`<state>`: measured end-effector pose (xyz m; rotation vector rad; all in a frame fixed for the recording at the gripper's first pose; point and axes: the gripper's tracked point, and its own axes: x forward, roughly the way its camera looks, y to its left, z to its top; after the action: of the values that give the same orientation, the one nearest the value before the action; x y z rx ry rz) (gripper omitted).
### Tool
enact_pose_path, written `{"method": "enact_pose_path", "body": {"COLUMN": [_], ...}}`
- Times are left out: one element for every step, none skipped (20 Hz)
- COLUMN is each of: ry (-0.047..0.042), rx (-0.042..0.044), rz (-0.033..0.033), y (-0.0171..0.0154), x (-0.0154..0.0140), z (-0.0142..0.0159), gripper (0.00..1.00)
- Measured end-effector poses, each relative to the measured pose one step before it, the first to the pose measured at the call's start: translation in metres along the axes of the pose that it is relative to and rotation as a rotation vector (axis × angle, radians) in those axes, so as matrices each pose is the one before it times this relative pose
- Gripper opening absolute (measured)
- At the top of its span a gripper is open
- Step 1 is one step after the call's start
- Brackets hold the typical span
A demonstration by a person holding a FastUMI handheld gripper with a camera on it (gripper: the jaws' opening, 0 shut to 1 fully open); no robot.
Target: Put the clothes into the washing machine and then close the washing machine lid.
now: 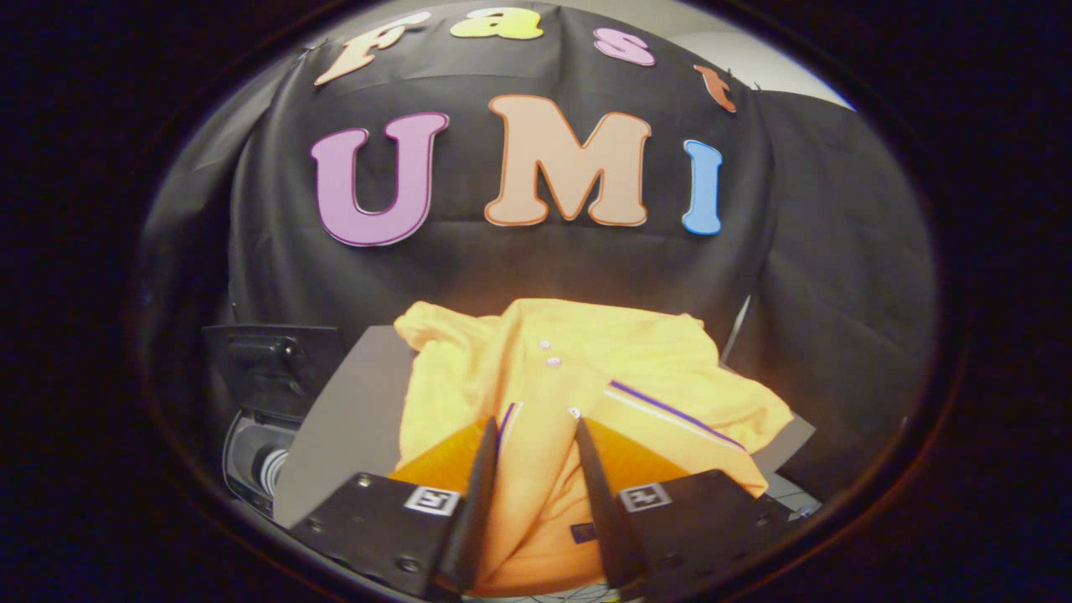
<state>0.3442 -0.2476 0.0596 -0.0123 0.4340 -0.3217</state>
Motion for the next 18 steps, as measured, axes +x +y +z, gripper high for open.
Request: {"method": "enact_pose_path", "body": {"ry": [-0.00743,0.00054,-0.00057,-0.01647,-0.02179,-0.02127,-0.00446,0.00294,-0.01485,-0.01021,-0.00683,-0.00597,-0.00176,-0.00222,0.00003,0.00082,-0.00338,0.00351], "rx": [0.02713,0.01481,-0.00219,0.00444,0.01929,0.03093,0.02359,0.01555,0.00591,-0.01081,-0.01850,-0.01588,-0.01239,-0.00728,-0.00302,-0.00101,0.00312,-0.00246], "rz": [-0.01060,-0.01642,-0.00900,-0.00311,0.00821,0.02092,0.01991,0.02274,0.01962,0.01909,0.01890,0.01668,0.02213,0.02448,0.02237,0.02724,0.02528,0.02167], "y": [-0.00022,0.00074,0.00111,0.00358,0.00585,0.00993,0.00885,0.01037,0.01180,0.01308,0.01396,0.01483,0.01505,0.01708,0.01608,0.01689,0.01630,0.01537], "x": [0.00002,-0.00077,-0.00255,-0.00319,-0.00387,-0.00432,-0.00233,-0.00392,-0.00314,-0.00287,-0.00233,-0.00229,-0.00065,0.00067,0.00060,0.00185,0.00183,0.00300], "z": [0.00162,-0.00206,0.00174,0.00689,0.00742,0.00797,0.00450,0.00501,0.00792,0.00532,0.00649,0.00234,0.00225,0.00257,0.00103,0.00170,0.00154,-0.00071], "gripper": [0.47,0.33,0.19,0.12,0.09,0.07,0.06,0.06,0.05,0.06,0.05,0.05,0.05,0.05,0.05,0.05,0.05,0.05]}}
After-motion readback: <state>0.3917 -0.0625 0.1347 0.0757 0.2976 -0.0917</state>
